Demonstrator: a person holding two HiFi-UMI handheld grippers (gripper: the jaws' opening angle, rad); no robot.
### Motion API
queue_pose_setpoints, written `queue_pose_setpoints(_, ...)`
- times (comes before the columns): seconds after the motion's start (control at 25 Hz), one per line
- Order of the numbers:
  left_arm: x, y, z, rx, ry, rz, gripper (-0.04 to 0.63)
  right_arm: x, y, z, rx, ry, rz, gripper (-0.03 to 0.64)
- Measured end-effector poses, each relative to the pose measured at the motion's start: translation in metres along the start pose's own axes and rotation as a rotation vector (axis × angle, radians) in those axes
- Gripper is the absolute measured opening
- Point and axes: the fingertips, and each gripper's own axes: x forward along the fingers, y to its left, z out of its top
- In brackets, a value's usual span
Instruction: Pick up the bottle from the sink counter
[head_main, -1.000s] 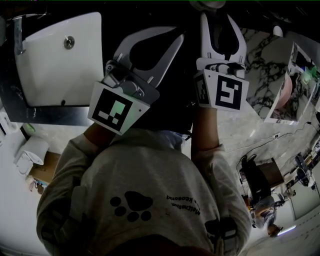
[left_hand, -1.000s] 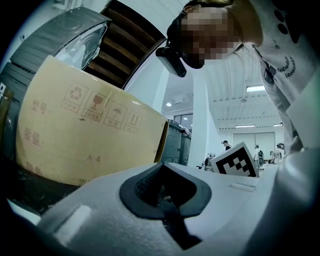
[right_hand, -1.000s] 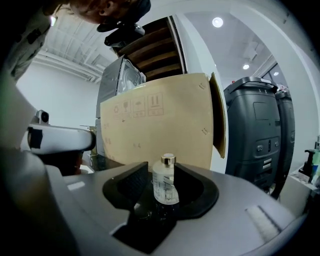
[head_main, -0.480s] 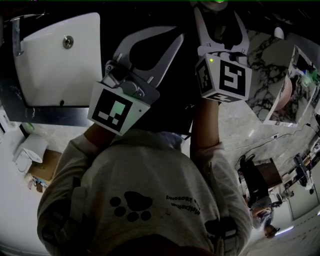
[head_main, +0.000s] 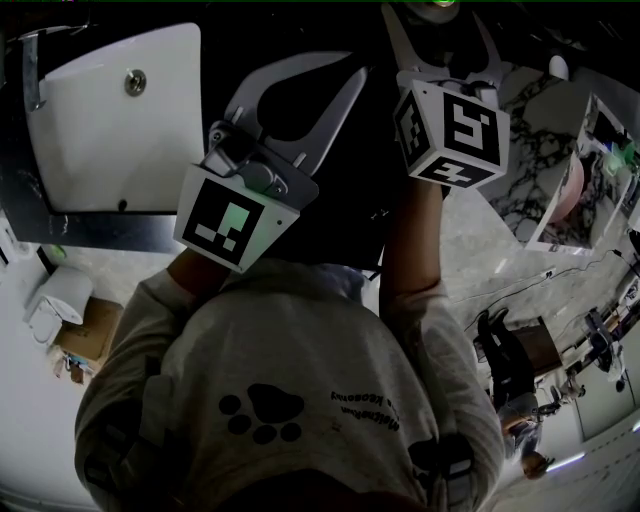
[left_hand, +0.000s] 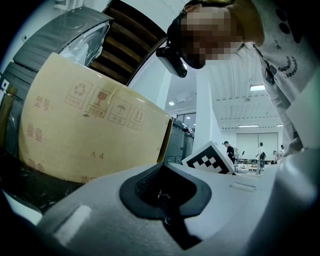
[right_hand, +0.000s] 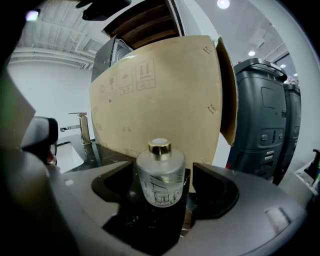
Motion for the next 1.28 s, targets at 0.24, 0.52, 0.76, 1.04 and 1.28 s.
queue_pose_setpoints(0.24, -0.001, 0.001, 0.001, -0.003, -0.004, 0.003, 0.003, 0.012, 0.002, -0.004, 0.010, 0.048, 0.021, 0.360)
queue_pose_setpoints(0.52, -0.001, 0.003, -0.001, -0.001, 0.003, 0.004, 0.002, 0.021, 0.002, -0.010, 0.017, 0.079, 0.028, 0.364)
queue_pose_setpoints(0.76, -0.001, 0.001, -0.001, 0.001, 0.003, 0.005, 0.003, 0.025, 0.000, -0.009, -0.004, 0.077, 0.019, 0.364)
queue_pose_setpoints(1.04, -0.004, 0.004, 0.000, 0.001, 0.001, 0.010, 0.003, 0.030, -0.001, -0.008, -0.026, 0.077, 0.012, 0.358)
queue_pose_setpoints(1.28, -0.006, 0.002, 0.004, -0.002, -0.005, 0.010, 0.003, 0.030, 0.000, -0.007, -0.040, 0.075, 0.012, 0.331)
